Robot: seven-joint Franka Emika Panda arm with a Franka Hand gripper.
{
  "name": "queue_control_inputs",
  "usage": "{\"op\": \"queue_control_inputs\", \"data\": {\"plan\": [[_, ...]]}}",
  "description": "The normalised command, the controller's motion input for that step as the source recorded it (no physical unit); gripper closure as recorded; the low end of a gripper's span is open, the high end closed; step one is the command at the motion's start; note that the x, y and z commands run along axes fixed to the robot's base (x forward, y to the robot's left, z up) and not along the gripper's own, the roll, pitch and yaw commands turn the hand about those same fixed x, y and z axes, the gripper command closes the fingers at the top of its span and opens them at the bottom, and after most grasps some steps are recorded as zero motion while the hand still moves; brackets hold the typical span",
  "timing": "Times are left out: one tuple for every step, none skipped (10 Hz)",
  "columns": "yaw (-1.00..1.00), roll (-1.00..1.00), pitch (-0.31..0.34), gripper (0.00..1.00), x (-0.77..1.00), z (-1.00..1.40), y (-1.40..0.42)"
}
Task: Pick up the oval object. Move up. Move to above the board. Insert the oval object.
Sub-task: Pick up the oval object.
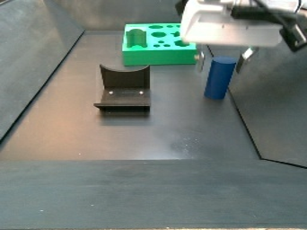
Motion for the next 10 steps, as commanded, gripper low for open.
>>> {"op": "queue_control_inputs", "data": {"plan": [[0.00,-0.03,0.000,0.00,0.00,0.00,0.05],[0.00,0.00,0.000,0.00,0.00,0.00,0.00],[0.00,0.00,0.000,1.00,0.00,0.00,0.00],[0.00,0.00,0.000,1.00,0.00,0.00,0.00],[0.00,0.00,0.000,1.00,0.00,0.00,0.00],[0.00,0.00,0.000,1.00,0.00,0.00,0.00],[0.00,0.00,0.000,1.00,0.00,0.00,0.00],[0.00,0.00,0.000,1.00,0.00,0.00,0.00],[0.00,0.00,0.000,1.00,0.00,0.00,0.00],[0.00,0.00,0.000,1.00,0.00,0.00,0.00]]}}
